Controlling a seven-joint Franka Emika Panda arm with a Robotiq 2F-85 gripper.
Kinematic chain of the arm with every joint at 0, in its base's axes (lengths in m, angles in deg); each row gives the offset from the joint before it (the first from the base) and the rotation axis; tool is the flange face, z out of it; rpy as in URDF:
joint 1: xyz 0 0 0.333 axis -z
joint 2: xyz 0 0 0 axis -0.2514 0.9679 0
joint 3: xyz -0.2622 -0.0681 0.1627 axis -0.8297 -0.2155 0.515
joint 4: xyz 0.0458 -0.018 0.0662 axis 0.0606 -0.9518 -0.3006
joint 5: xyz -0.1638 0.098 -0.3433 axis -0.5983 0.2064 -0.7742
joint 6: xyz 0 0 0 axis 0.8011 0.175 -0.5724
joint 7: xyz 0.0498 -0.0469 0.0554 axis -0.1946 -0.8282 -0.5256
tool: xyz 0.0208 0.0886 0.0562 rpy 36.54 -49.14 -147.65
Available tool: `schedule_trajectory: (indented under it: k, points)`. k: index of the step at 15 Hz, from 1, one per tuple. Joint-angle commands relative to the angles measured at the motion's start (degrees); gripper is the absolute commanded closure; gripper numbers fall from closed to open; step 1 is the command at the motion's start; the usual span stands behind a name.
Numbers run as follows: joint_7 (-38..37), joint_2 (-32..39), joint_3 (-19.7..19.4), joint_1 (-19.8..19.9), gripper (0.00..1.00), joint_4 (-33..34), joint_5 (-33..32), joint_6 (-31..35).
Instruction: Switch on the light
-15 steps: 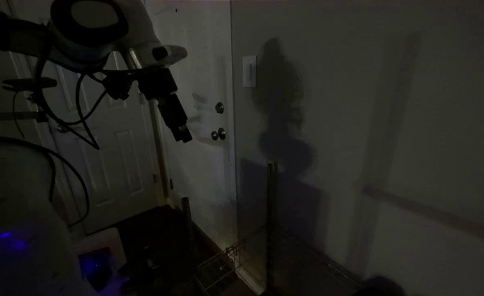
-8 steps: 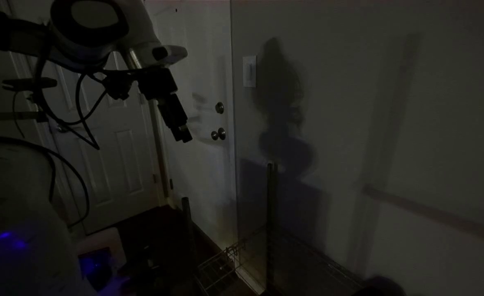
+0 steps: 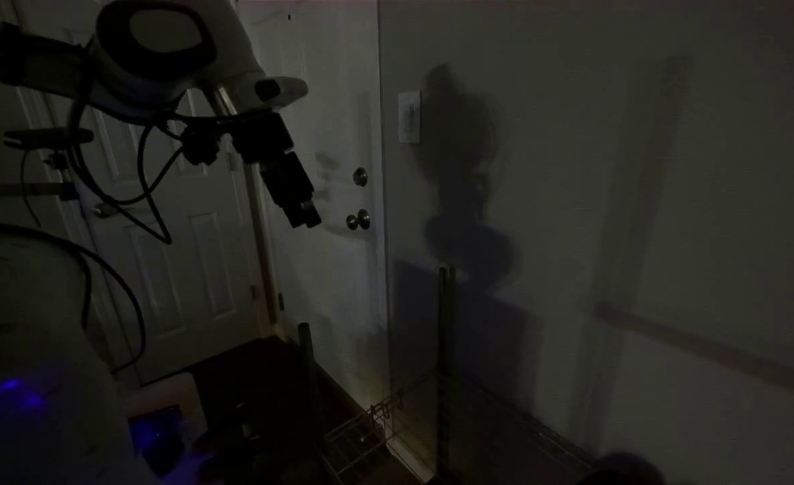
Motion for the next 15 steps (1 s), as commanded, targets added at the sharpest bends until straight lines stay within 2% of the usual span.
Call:
schedule_trajectory:
  k: [1, 5, 8, 10, 14, 15]
  points:
    - [-1.60, 12.27, 5.09, -0.95, 0.00, 5.99, -1.75, 8.26]
    - [-4.27, 21.85, 9.89, 1.89, 0.00, 12.65, -7.47, 17.60]
    - [-8.40, 27.42, 11.19, 3.91, 0.00, 17.19, -12.29, 23.25]
    - [-12.29, 30.75, 12.09, 5.68, 0.00, 19.92, -15.67, 26.65]
    - [-24.60, 35.06, 14.82, 10.06, 0.00, 23.87, -24.30, 32.30]
    - [-19.55, 33.08, 11.47, 6.07, 0.00, 21.99, -21.53, 29.63]
